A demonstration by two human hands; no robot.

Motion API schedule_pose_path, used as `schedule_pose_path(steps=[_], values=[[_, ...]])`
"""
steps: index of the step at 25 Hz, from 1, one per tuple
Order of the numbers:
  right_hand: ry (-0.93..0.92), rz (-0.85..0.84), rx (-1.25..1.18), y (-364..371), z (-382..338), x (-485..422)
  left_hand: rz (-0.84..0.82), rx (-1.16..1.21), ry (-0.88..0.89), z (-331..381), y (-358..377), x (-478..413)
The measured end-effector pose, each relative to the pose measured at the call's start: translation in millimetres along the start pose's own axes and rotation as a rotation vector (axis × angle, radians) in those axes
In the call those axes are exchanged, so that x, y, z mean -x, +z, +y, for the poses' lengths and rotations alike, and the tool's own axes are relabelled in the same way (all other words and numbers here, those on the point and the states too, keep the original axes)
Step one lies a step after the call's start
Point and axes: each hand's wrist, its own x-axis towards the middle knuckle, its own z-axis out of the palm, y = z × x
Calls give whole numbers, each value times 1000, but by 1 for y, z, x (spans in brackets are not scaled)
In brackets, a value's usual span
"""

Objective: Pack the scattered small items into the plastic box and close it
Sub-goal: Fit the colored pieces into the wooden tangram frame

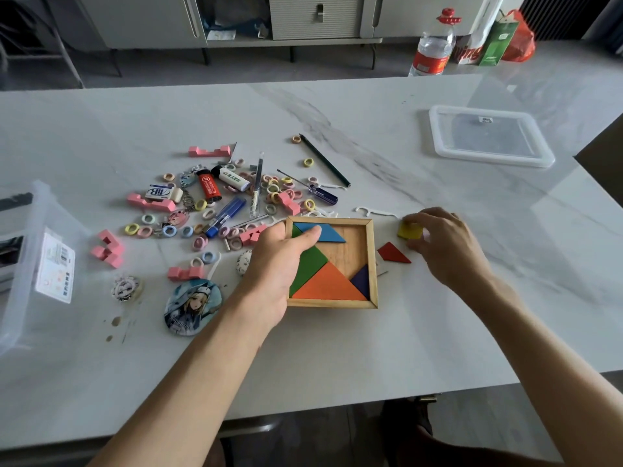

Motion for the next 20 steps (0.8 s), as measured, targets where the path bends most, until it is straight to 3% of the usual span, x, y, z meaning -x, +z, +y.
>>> schedule_pose_path(steps=[3, 8, 20], values=[[30, 41, -45, -4, 7, -1, -1, 2, -7, 2, -1, 0], [191, -98, -51, -9, 7, -2, 0, -19, 1, 0, 1, 0], [253, -27, 21, -9, 0, 1, 12, -41, -15, -1, 8, 1]])
